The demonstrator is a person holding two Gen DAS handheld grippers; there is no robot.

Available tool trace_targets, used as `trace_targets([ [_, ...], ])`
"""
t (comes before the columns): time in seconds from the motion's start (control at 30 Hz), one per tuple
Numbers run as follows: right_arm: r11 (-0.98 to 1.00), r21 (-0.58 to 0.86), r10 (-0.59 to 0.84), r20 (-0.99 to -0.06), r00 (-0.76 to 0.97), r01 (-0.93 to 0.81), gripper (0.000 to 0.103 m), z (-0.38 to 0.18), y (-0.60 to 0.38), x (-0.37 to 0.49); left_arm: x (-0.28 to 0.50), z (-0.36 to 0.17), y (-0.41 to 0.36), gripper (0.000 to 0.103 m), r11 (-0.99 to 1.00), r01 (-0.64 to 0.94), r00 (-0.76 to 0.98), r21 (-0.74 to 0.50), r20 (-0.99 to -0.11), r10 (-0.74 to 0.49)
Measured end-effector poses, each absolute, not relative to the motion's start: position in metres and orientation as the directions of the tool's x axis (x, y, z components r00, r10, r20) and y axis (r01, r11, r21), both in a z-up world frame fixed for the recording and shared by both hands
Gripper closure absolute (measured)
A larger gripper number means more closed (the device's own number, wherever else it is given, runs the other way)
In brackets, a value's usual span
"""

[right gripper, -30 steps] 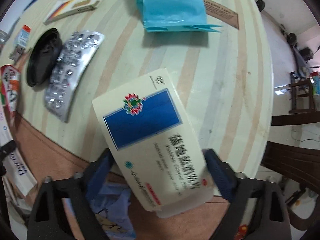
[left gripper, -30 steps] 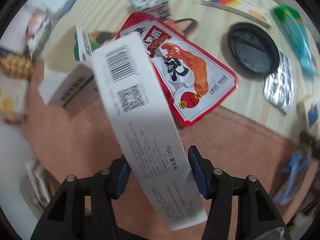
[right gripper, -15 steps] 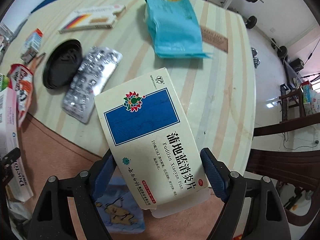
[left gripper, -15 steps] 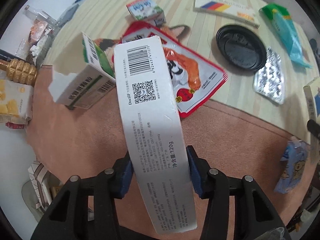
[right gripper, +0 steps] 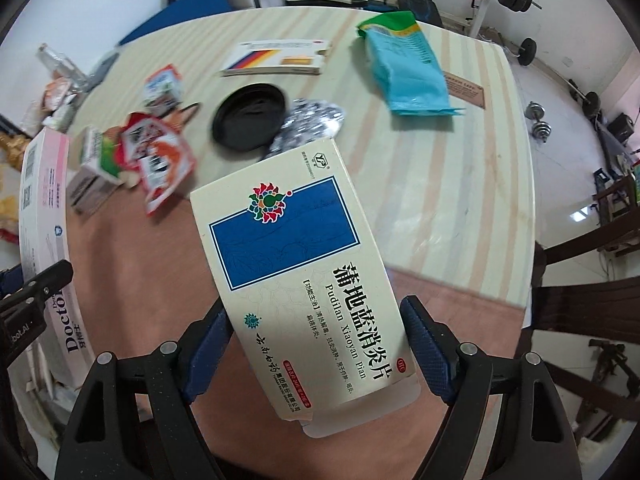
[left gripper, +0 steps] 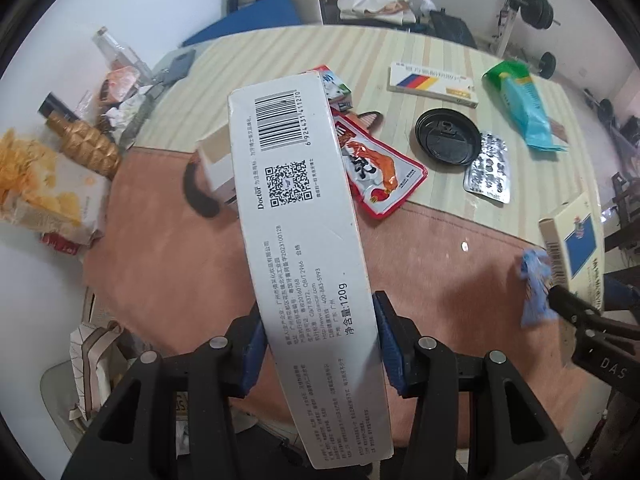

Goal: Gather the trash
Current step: 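Carry both boxes down over the trash bin and open both tools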

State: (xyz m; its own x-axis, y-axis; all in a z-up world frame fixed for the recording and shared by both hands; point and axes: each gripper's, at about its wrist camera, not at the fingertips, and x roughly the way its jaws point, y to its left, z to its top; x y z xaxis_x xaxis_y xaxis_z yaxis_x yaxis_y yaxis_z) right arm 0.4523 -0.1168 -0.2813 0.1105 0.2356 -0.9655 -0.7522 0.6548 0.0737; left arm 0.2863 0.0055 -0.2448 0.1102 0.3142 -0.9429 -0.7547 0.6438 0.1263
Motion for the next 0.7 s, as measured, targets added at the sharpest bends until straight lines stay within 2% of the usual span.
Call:
trace_targets([
  [0.2, 0.640, 0.123, 0.293, -0.952, 0.093, -0.758, 0.019, -0.257, -0.141, 0.392, 0.219, -0.231, -0.020, 0.057, 0.641, -0.765, 0.183, 0.060, -0.934, 0.306],
  [0.37, 0.621, 0.136, 0.311, -0.947, 0.084, -0.772, 0.019, -0.250, -0.170, 0.323, 0.143, -0.244, -0.048, 0.057, 0.623, -0.782, 0.203, 0.009, -0.942, 0.268],
  [0.53, 0.597, 0.168, 0.289, -0.957, 0.014, -0.784, 0.019, -0.274, -0.203, 0.248, 0.077, -0.289, -0.069, 0.057, 0.581, -0.813, 0.159, -0.028, -0.972, 0.175],
  [0.7, 0.567, 0.186, 0.204, -0.976, -0.082, -0.802, 0.019, -0.331, -0.223, 0.190, 0.030, -0.364, -0.075, 0.057, 0.512, -0.856, 0.109, -0.066, -0.993, 0.054],
])
